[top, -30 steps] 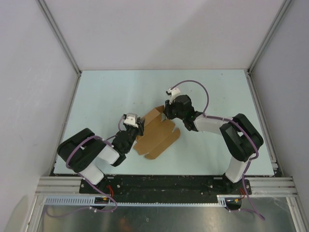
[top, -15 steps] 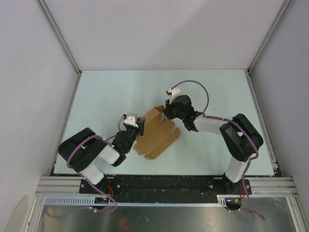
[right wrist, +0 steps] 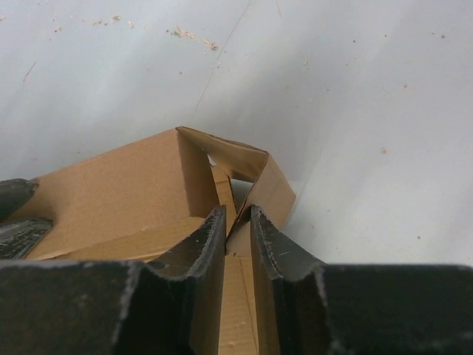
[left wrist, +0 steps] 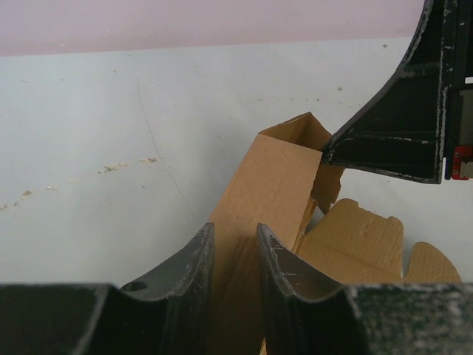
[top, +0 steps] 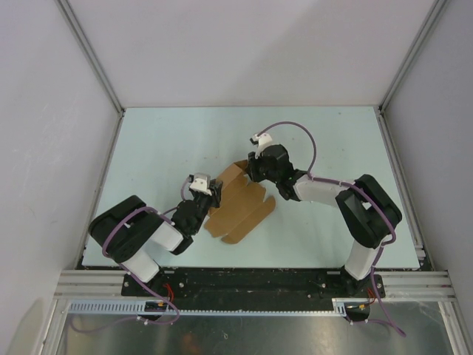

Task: Fold the paper box

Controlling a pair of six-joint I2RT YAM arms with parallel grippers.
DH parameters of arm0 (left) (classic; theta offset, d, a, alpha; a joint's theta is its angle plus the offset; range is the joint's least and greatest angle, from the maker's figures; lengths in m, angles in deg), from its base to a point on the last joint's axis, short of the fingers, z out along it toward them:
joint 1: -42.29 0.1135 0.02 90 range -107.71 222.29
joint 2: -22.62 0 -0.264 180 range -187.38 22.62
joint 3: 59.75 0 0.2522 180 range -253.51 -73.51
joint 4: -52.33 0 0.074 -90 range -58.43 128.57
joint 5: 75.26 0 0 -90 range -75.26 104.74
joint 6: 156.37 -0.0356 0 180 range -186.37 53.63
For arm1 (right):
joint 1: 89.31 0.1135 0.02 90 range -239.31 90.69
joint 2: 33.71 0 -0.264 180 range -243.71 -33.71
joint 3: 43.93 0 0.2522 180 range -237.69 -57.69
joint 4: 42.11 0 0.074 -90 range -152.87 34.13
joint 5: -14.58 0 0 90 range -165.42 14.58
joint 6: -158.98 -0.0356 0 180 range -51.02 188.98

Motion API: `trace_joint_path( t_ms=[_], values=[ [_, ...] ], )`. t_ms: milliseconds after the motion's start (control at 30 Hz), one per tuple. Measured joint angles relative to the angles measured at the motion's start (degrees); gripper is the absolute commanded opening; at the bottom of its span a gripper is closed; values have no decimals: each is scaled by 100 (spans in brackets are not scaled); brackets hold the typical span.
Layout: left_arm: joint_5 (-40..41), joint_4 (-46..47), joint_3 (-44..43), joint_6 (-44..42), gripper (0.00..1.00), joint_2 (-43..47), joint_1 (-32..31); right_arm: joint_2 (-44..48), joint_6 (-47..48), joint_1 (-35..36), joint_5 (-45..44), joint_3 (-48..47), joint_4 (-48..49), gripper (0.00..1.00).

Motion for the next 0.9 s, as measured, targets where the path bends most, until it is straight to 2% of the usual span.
trace_joint_path(
  t_ms=[533,733,900],
  values=[
    [-81,42,-11,-2,34,-57,-13,-299,153,192,-417,-352,-278,29],
    [-83,59,-22,-2,34,-76,-15,-315,164,203,-424,-380,-372,23],
    [-85,59,-22,-2,34,-76,-15,-313,168,201,-433,-387,-422,26]
  ],
)
